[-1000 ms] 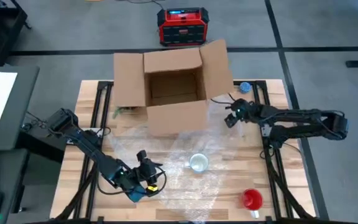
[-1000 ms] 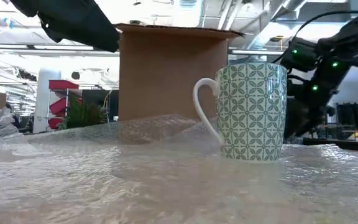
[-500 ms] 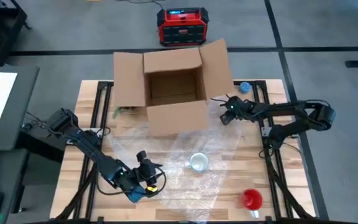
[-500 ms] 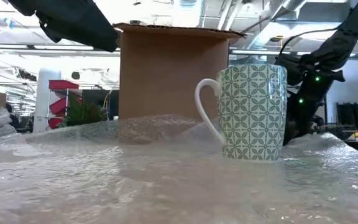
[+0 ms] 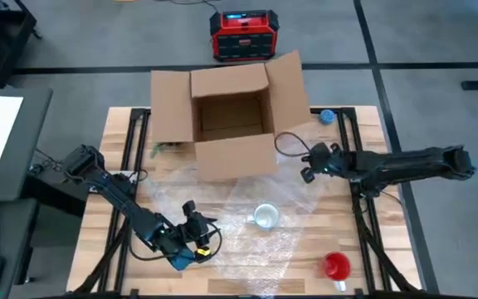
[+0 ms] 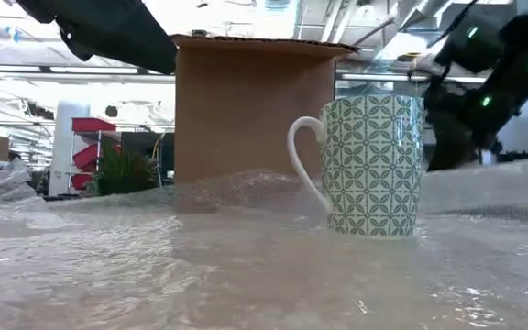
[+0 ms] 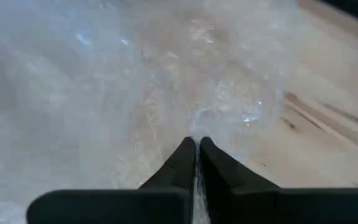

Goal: Wrap mug
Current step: Wrap the green patterned mug into the bubble wrap

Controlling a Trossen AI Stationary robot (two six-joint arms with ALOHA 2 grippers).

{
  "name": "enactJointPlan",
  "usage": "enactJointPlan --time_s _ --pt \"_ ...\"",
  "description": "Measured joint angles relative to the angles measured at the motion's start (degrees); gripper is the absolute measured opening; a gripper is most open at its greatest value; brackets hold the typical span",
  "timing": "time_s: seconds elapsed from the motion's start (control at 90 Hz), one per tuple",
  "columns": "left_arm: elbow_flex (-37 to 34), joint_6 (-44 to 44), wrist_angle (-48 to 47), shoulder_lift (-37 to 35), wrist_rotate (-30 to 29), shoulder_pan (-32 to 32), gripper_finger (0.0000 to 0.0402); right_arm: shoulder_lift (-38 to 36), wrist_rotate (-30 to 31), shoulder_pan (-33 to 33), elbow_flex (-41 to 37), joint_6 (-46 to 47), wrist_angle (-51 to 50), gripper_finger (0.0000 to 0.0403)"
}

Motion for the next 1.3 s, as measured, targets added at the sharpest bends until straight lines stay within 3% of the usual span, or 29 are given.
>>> enactJointPlan --time_s 0.222,0.5,0.7,0.967,1.3 --pt "0.02 3.47 3.03 0.0 -0.18 0.57 0.0123 0.77 4.84 14.3 8.93 1.35 -0.41 0.0" --pt "0.02 3.9 3.26 0.0 -0.2 0.55 0.0123 15.09 5.17 26.79 21.39 1.7 0.39 0.0" --pt "0.02 5.09 3.33 0.0 -1.07 0.55 0.0123 26.84 8.79 31.15 34.59 0.58 -1.2 0.0" --pt "0.02 6.12 3.35 0.0 -3.76 0.55 0.0123 40.25 10.8 33.73 54.52 -1.41 -12.45 0.0" --pt "0.02 7.83 3.28 0.0 -4.87 0.55 0.0123 53.2 1.88 38.28 68.53 -1.97 -15.94 0.0"
